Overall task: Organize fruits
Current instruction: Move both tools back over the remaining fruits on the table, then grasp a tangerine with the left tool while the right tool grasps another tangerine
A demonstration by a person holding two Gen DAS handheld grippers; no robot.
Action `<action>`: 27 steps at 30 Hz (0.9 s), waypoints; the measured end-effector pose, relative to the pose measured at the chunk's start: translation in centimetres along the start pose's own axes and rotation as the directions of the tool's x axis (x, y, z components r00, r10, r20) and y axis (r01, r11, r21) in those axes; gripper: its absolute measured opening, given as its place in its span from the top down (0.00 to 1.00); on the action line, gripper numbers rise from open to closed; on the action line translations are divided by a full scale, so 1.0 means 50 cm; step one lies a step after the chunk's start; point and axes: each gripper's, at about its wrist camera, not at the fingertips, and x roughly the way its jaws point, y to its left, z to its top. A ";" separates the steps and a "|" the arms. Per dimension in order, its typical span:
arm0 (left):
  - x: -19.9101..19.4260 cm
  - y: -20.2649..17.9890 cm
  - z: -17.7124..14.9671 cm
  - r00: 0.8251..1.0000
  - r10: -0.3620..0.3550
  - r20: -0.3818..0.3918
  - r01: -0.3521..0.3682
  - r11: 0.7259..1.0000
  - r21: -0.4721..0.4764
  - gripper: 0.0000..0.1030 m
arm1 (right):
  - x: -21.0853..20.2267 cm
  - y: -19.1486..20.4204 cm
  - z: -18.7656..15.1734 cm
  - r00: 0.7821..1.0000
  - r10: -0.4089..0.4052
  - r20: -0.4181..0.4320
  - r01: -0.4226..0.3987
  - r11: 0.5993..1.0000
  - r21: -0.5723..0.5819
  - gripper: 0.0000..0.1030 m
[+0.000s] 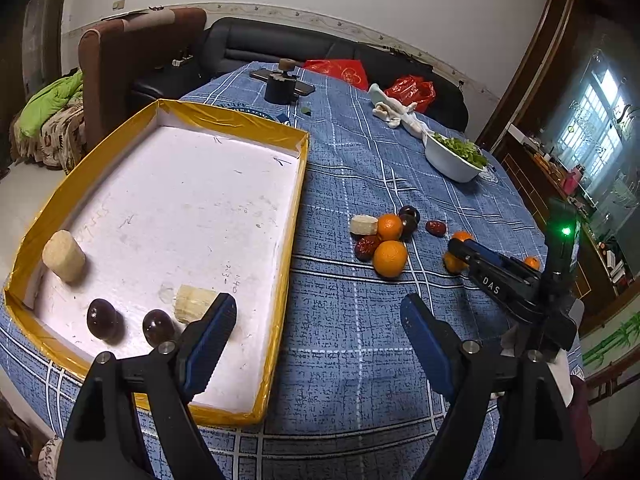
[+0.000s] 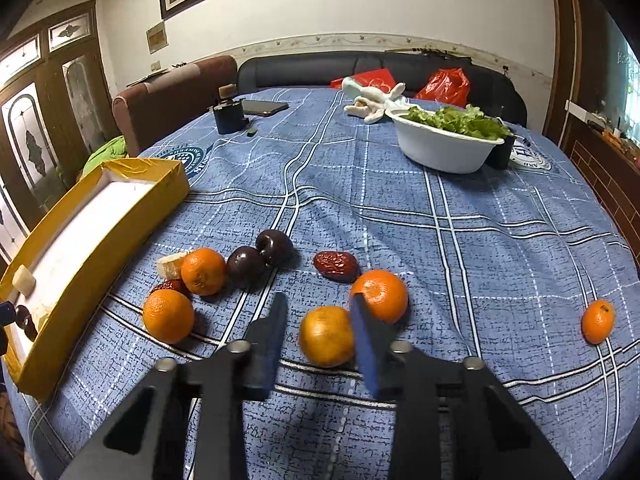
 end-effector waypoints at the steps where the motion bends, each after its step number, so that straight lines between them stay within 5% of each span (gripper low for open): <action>1: 0.000 0.000 0.000 1.000 -0.002 -0.001 0.002 1.000 -0.001 0.19 | -0.001 -0.003 0.000 1.000 -0.004 0.001 0.004 1.000 0.004 0.77; 12: 0.014 -0.049 0.008 1.000 -0.018 0.005 0.018 0.997 0.081 0.19 | -0.010 -0.060 0.009 0.998 0.056 0.002 -0.056 0.990 0.133 0.71; 16: 0.065 -0.106 0.025 0.999 -0.034 -0.025 0.037 0.985 0.167 0.32 | -0.021 -0.095 0.014 0.994 0.109 0.028 -0.112 0.969 0.221 0.60; 27: 0.239 -0.196 0.039 0.997 0.023 -0.074 0.005 0.936 0.351 0.56 | -0.009 -0.165 0.013 0.964 0.265 0.025 -0.253 0.883 0.396 0.60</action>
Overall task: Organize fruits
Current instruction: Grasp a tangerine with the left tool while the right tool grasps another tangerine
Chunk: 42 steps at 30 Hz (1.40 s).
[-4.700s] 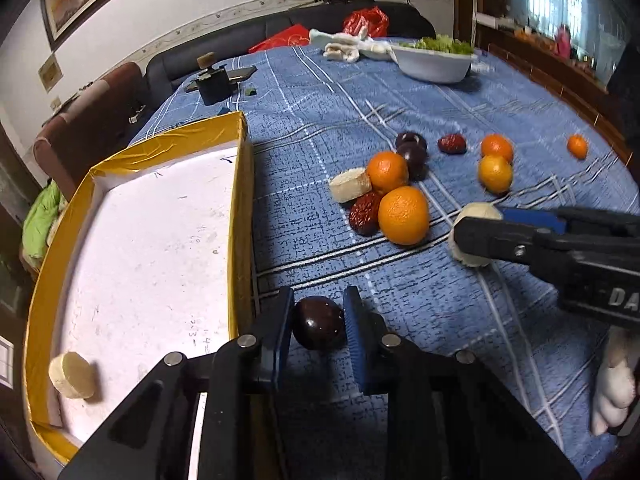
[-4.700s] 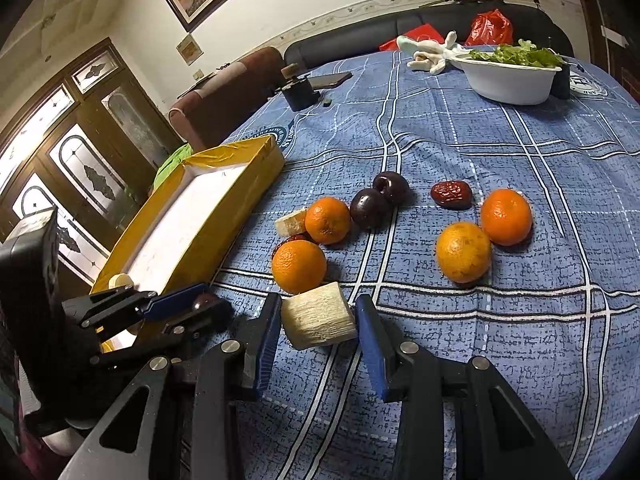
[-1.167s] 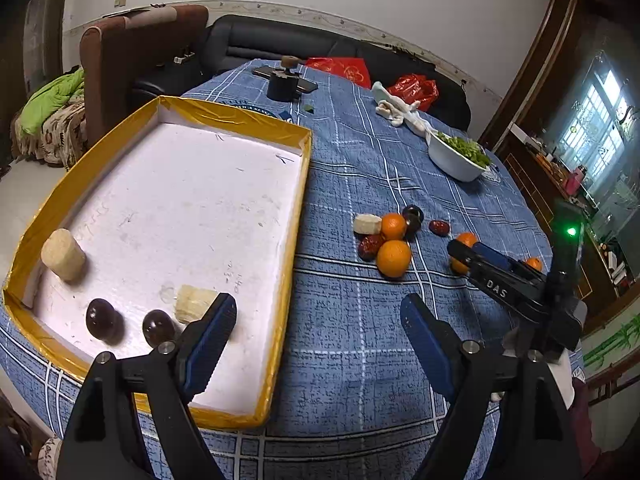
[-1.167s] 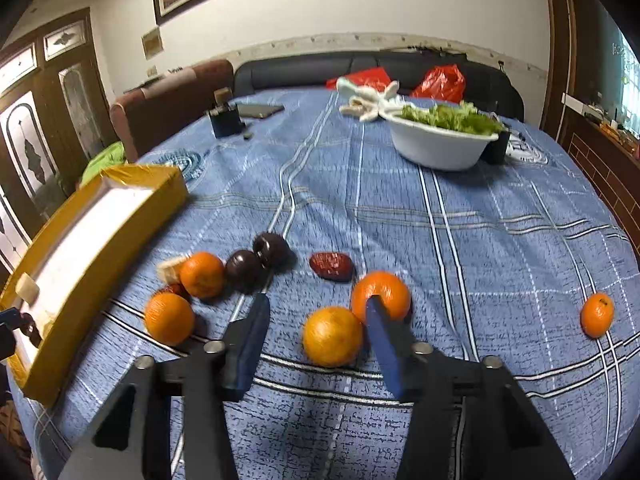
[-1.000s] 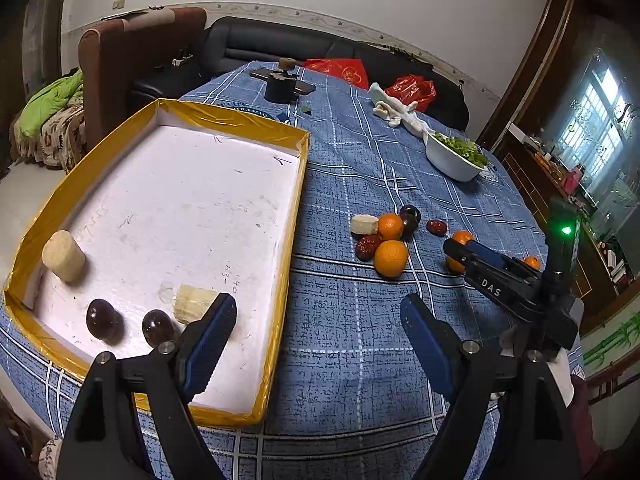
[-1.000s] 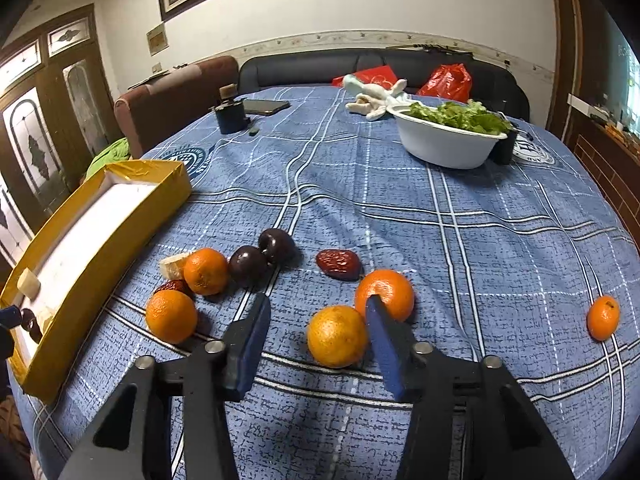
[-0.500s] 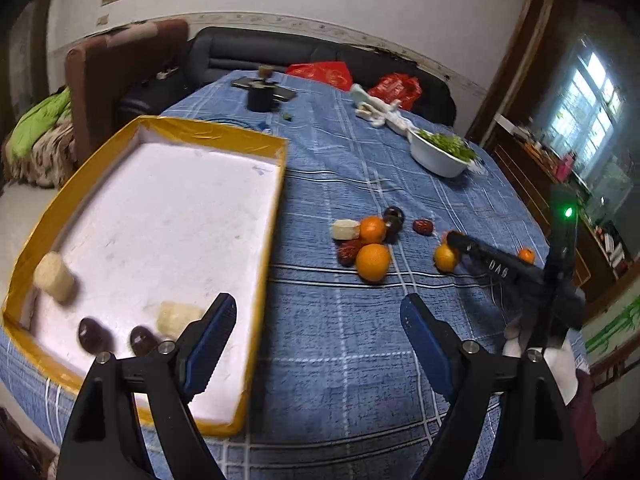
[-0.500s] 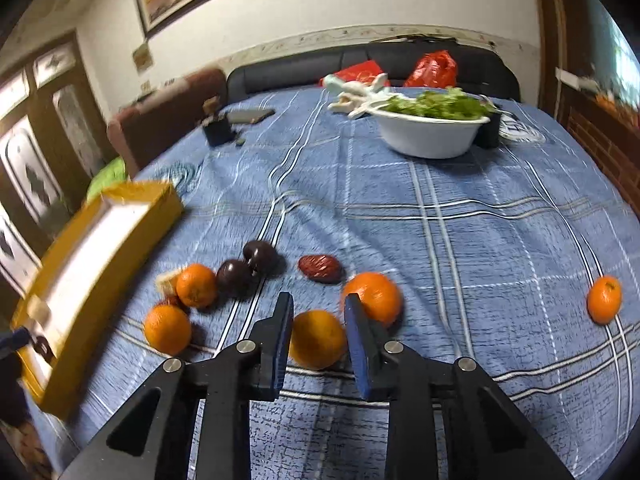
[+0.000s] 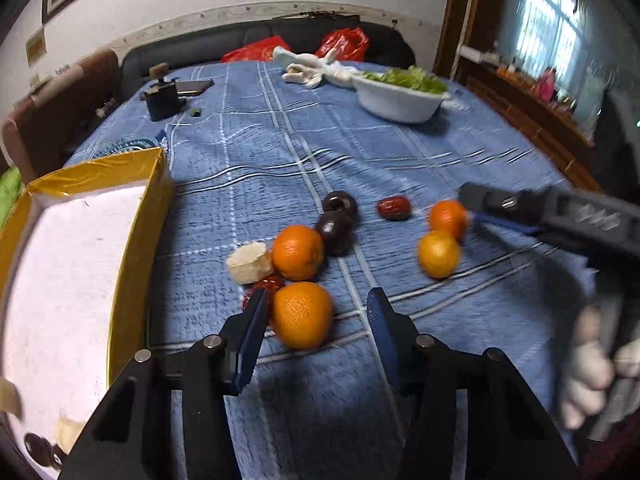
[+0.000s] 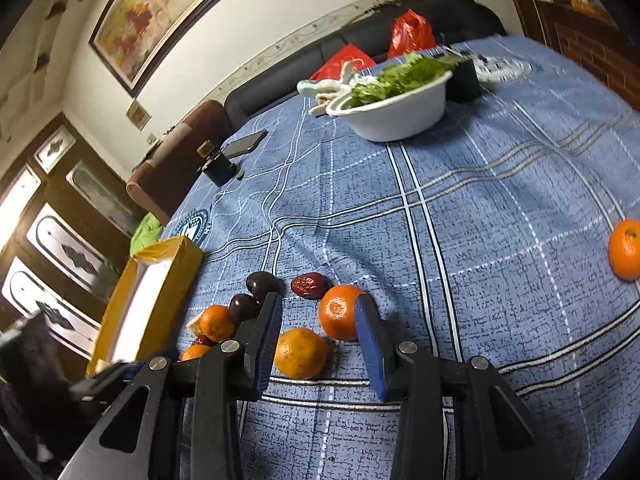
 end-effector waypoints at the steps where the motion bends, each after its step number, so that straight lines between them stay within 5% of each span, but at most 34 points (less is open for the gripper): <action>1: 0.002 -0.001 -0.002 1.000 0.013 0.004 -0.013 1.000 0.009 0.60 | 0.002 -0.003 0.000 1.000 0.013 -0.009 -0.012 1.000 0.011 0.60; 2: 0.000 -0.004 -0.004 1.000 0.026 0.011 -0.027 0.999 0.019 0.69 | 0.003 -0.004 -0.001 1.000 0.018 -0.014 -0.018 1.000 0.015 0.60; 7: -0.015 0.019 -0.011 1.000 0.005 0.013 -0.005 1.000 -0.019 0.70 | 0.013 0.011 -0.006 0.999 0.036 -0.040 -0.037 0.999 -0.011 0.44; 24: -0.083 0.054 -0.057 0.998 -0.025 0.062 0.034 0.989 -0.143 0.70 | 0.056 0.103 -0.052 0.990 -0.139 -0.035 0.125 0.955 -0.271 0.43; 32: -0.148 0.107 -0.077 0.992 -0.009 0.125 0.035 0.978 -0.205 0.70 | 0.068 0.129 -0.071 0.963 -0.268 0.040 0.262 0.886 -0.381 0.67; 37: -0.205 0.182 -0.095 0.984 0.029 0.176 0.022 0.959 -0.281 0.70 | 0.048 0.126 -0.071 0.965 -0.259 0.047 0.258 0.897 -0.359 0.68; 42: -0.249 0.265 -0.115 0.974 0.088 0.208 -0.008 0.933 -0.359 0.70 | -0.009 0.136 -0.065 0.988 -0.152 0.032 0.155 0.950 -0.270 0.67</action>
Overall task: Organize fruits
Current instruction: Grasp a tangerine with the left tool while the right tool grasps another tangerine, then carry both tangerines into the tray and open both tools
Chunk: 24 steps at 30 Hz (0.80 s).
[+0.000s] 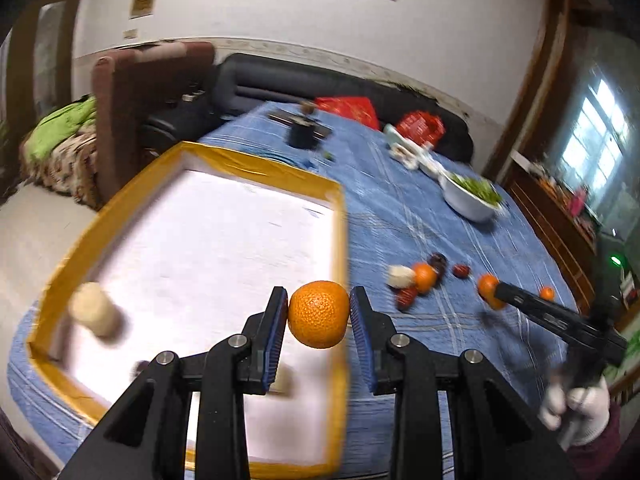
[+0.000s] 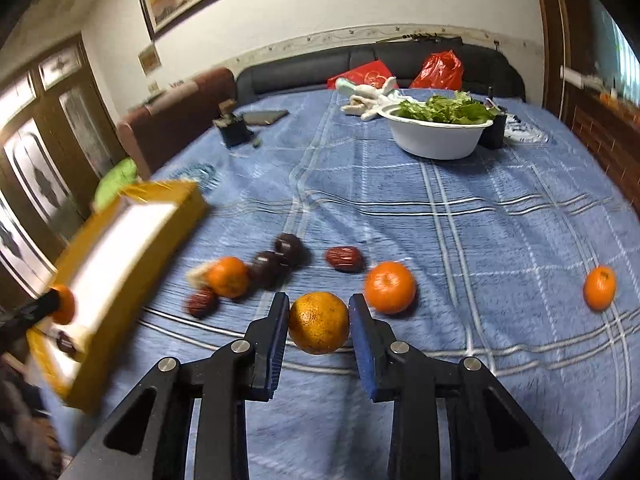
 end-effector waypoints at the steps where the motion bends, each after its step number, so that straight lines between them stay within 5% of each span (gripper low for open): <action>1: -0.003 0.017 0.004 1.000 0.009 0.005 -0.009 1.000 -0.018 0.70 | -0.008 0.011 0.003 1.000 0.021 -0.002 -0.021 1.000 0.002 0.67; 7: 0.005 0.118 0.026 0.997 0.070 -0.023 -0.072 0.992 -0.103 0.70 | -0.023 0.142 0.019 0.981 0.186 -0.050 -0.189 0.980 -0.058 0.67; 13: 0.041 0.187 0.054 0.994 0.066 -0.092 -0.080 0.984 -0.158 0.70 | 0.027 0.303 0.017 0.922 0.346 -0.174 -0.368 0.923 -0.111 0.66; 24: 0.084 0.239 0.056 0.988 0.029 -0.150 -0.061 0.974 -0.218 0.69 | 0.156 0.468 -0.009 0.928 0.255 -0.272 -0.325 0.911 -0.254 0.66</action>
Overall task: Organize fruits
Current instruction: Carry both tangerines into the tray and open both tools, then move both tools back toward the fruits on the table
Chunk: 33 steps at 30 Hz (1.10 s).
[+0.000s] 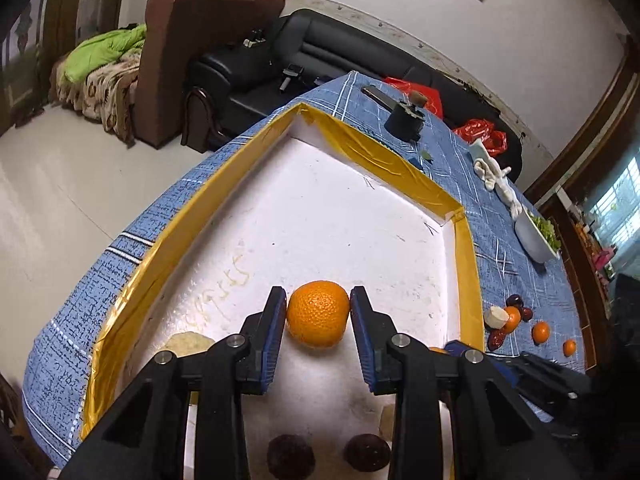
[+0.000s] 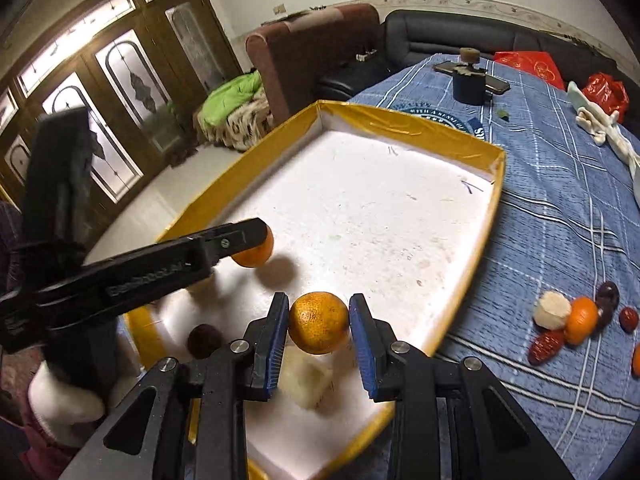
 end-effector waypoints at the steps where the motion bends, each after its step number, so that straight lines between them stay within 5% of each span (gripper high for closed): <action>1: 0.000 0.005 0.000 1.000 -0.010 -0.006 0.009 1.000 -0.010 0.66 | 0.008 0.001 0.000 1.000 -0.004 -0.009 0.004 1.000 -0.001 0.65; 4: -0.013 0.017 -0.005 0.999 -0.034 0.011 0.034 0.999 -0.039 0.44 | 0.024 0.002 -0.004 1.000 -0.016 -0.026 0.016 1.000 -0.004 0.65; 13: -0.081 0.024 -0.025 0.995 -0.060 0.075 0.069 0.990 -0.123 0.21 | 0.013 -0.002 -0.009 1.000 0.000 -0.005 0.000 1.000 0.012 0.48; 19: -0.115 -0.018 -0.042 0.988 -0.122 0.096 0.133 0.984 -0.119 0.19 | -0.076 -0.057 -0.027 0.996 0.005 0.085 -0.011 0.998 0.067 0.43; 25: -0.116 -0.120 -0.064 0.982 -0.176 0.072 0.177 0.984 -0.009 0.19 | -0.204 -0.204 -0.080 0.981 -0.106 0.164 0.075 0.980 0.183 0.43; 33: -0.054 -0.255 -0.105 0.980 -0.197 -0.023 0.198 0.974 0.114 0.19 | -0.318 -0.464 -0.169 0.946 -0.296 0.129 0.210 0.869 0.449 0.43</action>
